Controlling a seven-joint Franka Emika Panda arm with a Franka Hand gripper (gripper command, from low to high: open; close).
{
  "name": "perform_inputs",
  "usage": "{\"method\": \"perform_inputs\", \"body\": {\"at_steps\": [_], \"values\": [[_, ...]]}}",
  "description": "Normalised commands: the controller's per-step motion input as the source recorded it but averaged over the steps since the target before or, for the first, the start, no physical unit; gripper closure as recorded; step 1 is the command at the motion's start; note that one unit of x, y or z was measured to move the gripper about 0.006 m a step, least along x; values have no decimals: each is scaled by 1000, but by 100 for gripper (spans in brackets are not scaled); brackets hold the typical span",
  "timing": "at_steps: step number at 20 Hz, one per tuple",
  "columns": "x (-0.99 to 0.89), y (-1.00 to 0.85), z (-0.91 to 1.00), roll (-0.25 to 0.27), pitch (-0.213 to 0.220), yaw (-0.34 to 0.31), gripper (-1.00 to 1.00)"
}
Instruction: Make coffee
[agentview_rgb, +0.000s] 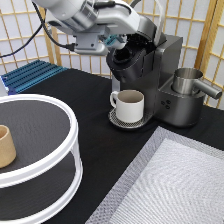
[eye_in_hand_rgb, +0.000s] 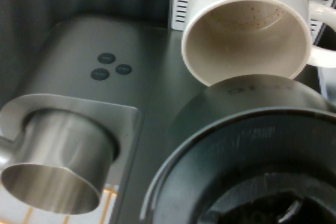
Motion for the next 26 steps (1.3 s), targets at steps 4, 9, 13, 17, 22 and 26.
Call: {"method": "perform_inputs", "body": {"at_steps": [4, 9, 13, 17, 22, 26], "values": [[124, 220, -9, -30, 0, -18, 100], [178, -2, -66, -2, 0, -27, 100], [134, 26, -82, -22, 0, -40, 100], [65, 40, -59, -35, -4, -32, 100], [28, 146, 197, -139, 0, -47, 100], [18, 316, 378, -279, 0, -42, 100]]}}
